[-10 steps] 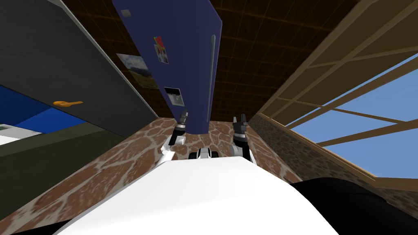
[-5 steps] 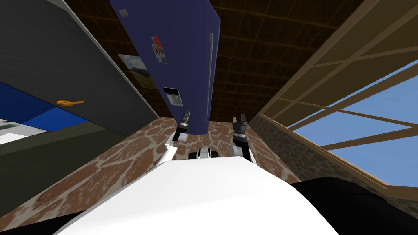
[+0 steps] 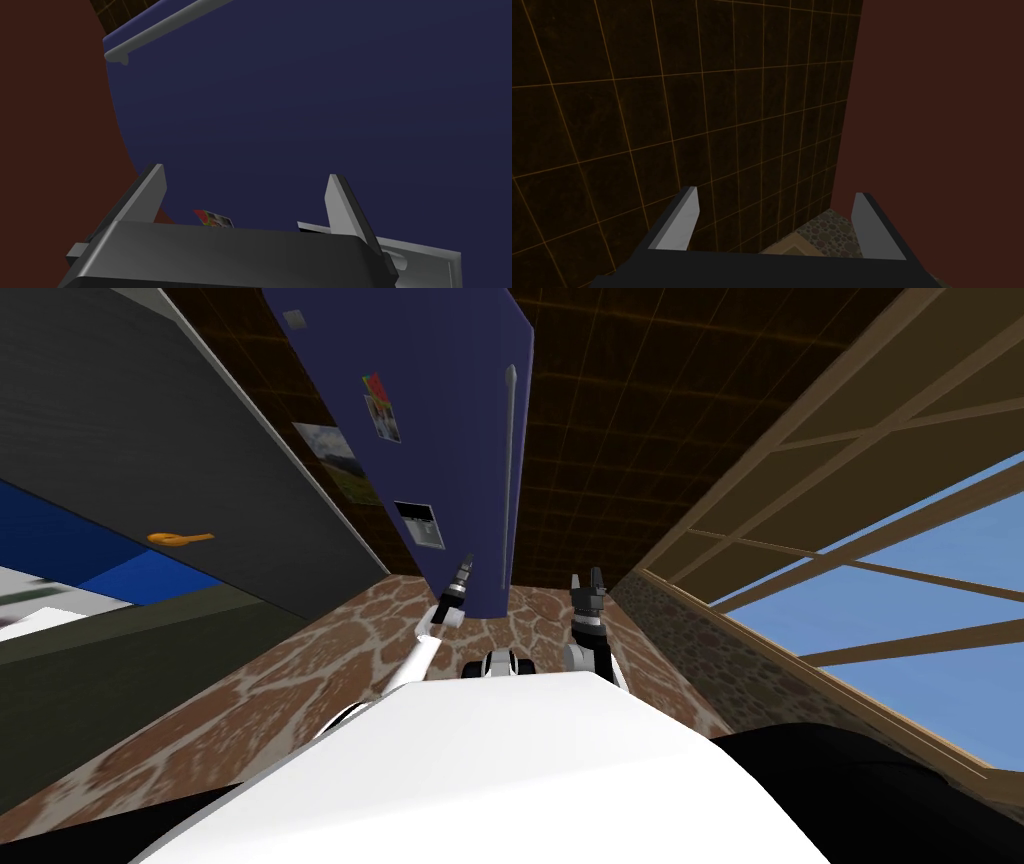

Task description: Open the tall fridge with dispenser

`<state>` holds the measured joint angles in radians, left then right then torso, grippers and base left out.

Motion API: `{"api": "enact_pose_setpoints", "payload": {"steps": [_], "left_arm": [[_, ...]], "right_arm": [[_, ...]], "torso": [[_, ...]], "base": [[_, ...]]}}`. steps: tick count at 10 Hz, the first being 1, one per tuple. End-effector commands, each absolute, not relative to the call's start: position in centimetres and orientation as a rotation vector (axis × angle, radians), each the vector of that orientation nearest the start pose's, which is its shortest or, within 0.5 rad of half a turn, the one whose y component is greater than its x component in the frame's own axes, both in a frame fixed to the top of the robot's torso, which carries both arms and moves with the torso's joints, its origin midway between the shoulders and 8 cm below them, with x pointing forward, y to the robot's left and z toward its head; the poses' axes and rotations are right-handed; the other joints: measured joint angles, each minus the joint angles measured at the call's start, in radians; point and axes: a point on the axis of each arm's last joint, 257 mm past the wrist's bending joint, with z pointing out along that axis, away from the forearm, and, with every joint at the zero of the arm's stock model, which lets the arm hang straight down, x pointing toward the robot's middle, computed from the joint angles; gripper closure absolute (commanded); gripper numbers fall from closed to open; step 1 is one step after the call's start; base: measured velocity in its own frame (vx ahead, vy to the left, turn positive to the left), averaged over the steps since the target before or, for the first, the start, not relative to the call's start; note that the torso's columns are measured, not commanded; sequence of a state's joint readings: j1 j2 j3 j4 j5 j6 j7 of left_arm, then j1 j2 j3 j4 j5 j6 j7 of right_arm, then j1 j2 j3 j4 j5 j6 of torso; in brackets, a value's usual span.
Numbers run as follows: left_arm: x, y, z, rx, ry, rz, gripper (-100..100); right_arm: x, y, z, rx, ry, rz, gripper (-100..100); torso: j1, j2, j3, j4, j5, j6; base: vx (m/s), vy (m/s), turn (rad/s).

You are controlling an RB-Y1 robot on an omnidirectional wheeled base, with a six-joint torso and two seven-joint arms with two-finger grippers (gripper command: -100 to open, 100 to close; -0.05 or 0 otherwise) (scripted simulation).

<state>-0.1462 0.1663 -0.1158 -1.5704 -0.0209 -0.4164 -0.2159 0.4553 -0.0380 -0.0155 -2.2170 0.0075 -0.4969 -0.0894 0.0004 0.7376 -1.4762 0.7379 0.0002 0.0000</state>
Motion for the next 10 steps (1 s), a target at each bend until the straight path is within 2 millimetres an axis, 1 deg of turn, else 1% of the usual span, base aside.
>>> {"api": "enact_pose_setpoints", "payload": {"steps": [1,2,3,4,5,6,7,8,9,10], "left_arm": [[56.0,15.6,-6.5,-0.463,1.07,-1.227,-100],[56.2,15.8,-7.2,-0.473,1.083,-1.221,-100],[57.3,15.1,-7.0,-0.459,1.099,-1.215,-100],[57.5,15.2,-7.8,-0.47,1.115,-1.208,-100],[58.6,14.5,-7.5,-0.456,1.131,-1.2,-100],[58.8,14.6,-8.4,-0.467,1.147,-1.193,-100],[59.8,14.0,-8.2,-0.454,1.165,-1.183,-100],[60.1,14.1,-9.0,-0.464,1.18,-1.176,-100],[61.1,13.5,-8.6,-0.449,1.195,-1.167,-100],[61.3,13.6,-9.6,-0.461,1.212,-1.159,-100]], "right_arm": [[36.0,-27.8,1.1,0.681,0.64,1.374,0],[36.0,-27.8,1.1,0.681,0.64,1.374,0],[36.0,-27.8,1.1,0.681,0.64,1.374,0],[36.0,-27.8,1.1,0.681,0.64,1.374,0],[36.0,-27.8,1.1,0.681,0.64,1.374,0],[36.0,-27.8,1.1,0.681,0.64,1.374,0],[36.0,-27.8,1.1,0.681,0.64,1.374,0],[36.0,-27.8,1.1,0.681,0.64,1.374,0],[36.0,-27.8,1.1,0.681,0.64,1.374,0],[36.0,-27.8,1.1,0.681,0.64,1.374,0]], "torso": [[0.001,0.0,0.0,0.0,0.0,0.0],[-0.001,0.0,0.0,0.0,0.0,0.0],[0.0,0.001,0.0,0.0,0.0,0.0],[0.0,0.0,0.0,0.0,0.0,0.0],[0.001,0.0,0.0,0.0,0.0,0.0],[-0.001,0.0,0.0,0.0,0.0,0.0],[-0.001,0.001,0.0,0.0,0.0,0.0],[-0.001,0.001,0.0,0.0,0.0,0.0],[0.0,0.001,0.0,0.0,0.0,0.0],[-0.001,0.0,0.0,0.0,0.0,0.0]], "base": [[0.026,-0.091,0.046],[0.021,-0.076,0.027],[0.024,-0.069,0.049],[0.028,-0.062,0.03],[0.029,-0.078,0.046],[0.018,-0.075,0.026],[0.022,-0.075,0.056],[0.019,-0.068,0.024],[0.025,-0.083,0.049],[0.023,-0.073,0.025]]}}
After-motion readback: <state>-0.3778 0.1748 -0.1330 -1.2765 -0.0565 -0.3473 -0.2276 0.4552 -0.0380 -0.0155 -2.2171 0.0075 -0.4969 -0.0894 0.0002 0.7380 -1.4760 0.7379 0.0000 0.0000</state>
